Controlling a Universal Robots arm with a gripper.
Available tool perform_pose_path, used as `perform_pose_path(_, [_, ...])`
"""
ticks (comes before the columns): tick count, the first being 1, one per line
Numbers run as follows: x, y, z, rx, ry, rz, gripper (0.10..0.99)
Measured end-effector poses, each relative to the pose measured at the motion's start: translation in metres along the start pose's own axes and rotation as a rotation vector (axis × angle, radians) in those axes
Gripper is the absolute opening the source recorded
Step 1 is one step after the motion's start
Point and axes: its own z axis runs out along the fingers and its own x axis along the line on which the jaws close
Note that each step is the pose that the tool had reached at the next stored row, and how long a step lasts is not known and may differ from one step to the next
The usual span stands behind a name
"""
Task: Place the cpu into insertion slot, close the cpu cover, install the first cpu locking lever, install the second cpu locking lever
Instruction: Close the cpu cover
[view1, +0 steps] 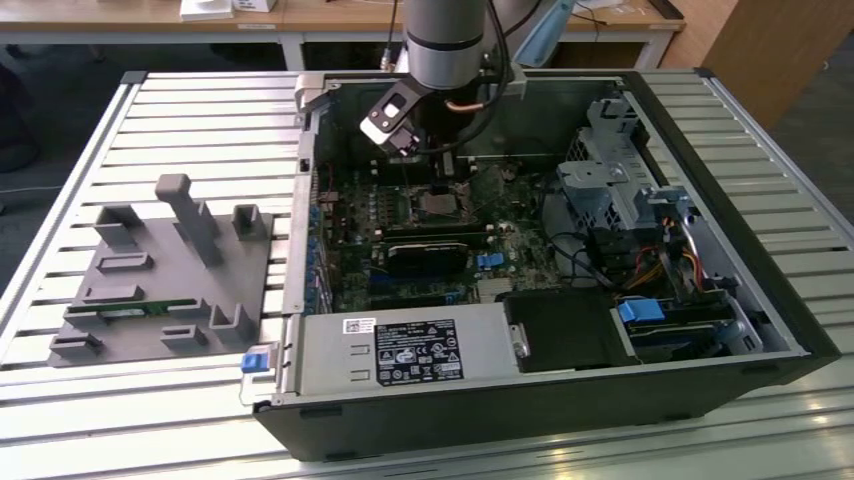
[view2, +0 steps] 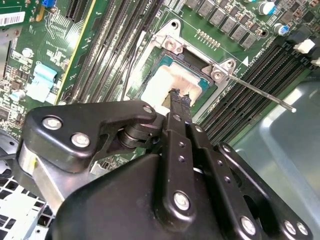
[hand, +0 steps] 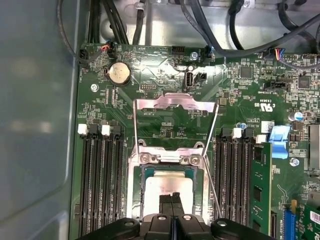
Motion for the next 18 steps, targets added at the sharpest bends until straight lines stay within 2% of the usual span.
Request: perform_pose_path(18, [0.0000,0.0001,-0.0021,0.000,-0.0015,0.000,0.122])
